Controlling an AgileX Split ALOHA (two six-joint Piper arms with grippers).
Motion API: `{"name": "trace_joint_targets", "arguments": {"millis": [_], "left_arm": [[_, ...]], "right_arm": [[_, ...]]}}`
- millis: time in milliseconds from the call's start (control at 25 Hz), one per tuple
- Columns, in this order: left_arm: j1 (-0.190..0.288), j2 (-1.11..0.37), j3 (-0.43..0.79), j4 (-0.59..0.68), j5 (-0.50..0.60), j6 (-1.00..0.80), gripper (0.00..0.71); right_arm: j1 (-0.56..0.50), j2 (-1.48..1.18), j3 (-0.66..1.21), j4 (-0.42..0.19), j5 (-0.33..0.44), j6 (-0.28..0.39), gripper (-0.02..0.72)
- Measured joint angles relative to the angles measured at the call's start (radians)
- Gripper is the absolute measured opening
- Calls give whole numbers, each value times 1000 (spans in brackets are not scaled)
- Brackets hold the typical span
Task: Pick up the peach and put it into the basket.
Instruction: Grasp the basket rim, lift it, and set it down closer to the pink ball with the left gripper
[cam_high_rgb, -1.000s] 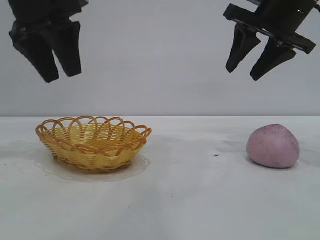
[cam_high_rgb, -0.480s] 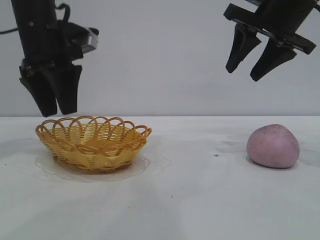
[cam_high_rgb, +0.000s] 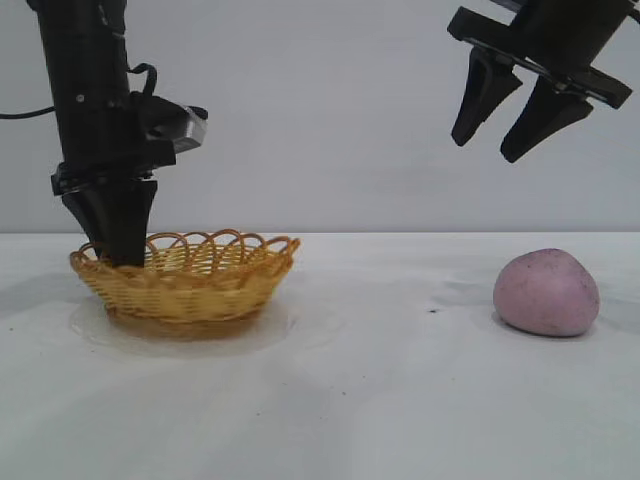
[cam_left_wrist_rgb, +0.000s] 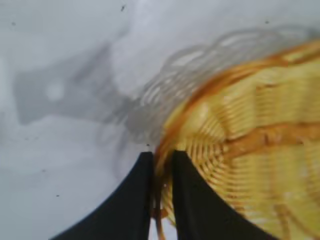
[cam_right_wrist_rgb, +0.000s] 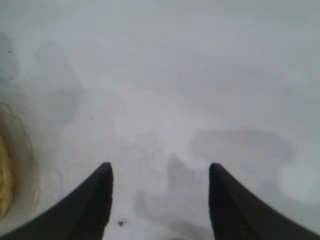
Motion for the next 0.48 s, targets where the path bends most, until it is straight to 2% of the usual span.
{"name": "trace_joint_targets", "arguments": {"millis": [40, 240, 480], "left_arm": [[0, 1, 0, -2, 13, -11, 0], [0, -11, 0, -42, 44, -147, 0], [0, -97, 0, -110, 44, -318, 0]], "right_arm": [[0, 0, 0, 0, 0, -4, 353], [0, 0, 0, 2, 0, -15, 353], [0, 0, 0, 2, 0, -19, 353]]}}
